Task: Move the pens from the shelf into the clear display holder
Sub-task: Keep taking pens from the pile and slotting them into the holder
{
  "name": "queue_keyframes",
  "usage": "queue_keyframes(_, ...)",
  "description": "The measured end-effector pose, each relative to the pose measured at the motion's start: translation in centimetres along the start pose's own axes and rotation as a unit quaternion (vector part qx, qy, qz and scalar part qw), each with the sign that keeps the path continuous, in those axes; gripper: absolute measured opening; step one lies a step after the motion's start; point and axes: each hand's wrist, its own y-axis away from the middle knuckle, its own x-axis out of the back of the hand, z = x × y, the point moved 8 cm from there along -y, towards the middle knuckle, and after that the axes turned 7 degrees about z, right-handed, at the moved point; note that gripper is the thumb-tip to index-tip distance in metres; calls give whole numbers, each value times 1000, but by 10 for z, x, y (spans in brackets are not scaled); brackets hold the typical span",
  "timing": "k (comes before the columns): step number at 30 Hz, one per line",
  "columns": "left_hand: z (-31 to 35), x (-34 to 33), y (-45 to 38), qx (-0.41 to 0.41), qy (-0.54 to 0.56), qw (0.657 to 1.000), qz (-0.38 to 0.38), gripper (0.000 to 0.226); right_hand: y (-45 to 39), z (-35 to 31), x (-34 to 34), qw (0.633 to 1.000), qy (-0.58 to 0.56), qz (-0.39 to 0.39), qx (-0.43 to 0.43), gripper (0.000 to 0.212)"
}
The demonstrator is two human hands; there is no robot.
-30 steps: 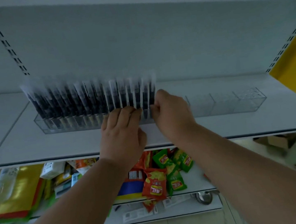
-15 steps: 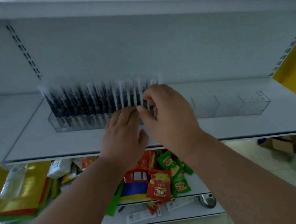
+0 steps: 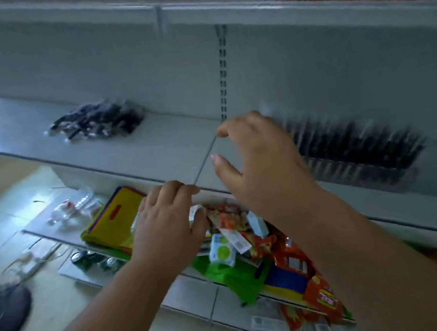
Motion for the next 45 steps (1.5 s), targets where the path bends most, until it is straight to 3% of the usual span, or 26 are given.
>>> queue_keyframes(8,-176,80,43,64,-65,996,-10,40,-39,-165,-103,996,-60,-62,32,34)
queue_keyframes(13,-242,105,48,95,-71,993,-6,38,-66,-215,-143,994,-71,-80,35,36)
queue_keyframes(33,-388,48,-100,166,-37,985,-16,44,-205,-207,-316,986,-45,-157,44,40)
queue_keyframes(45,-464,-19,-201,59,64,991,-103,29,-239,-201,-370,992,22,-111,-58,34)
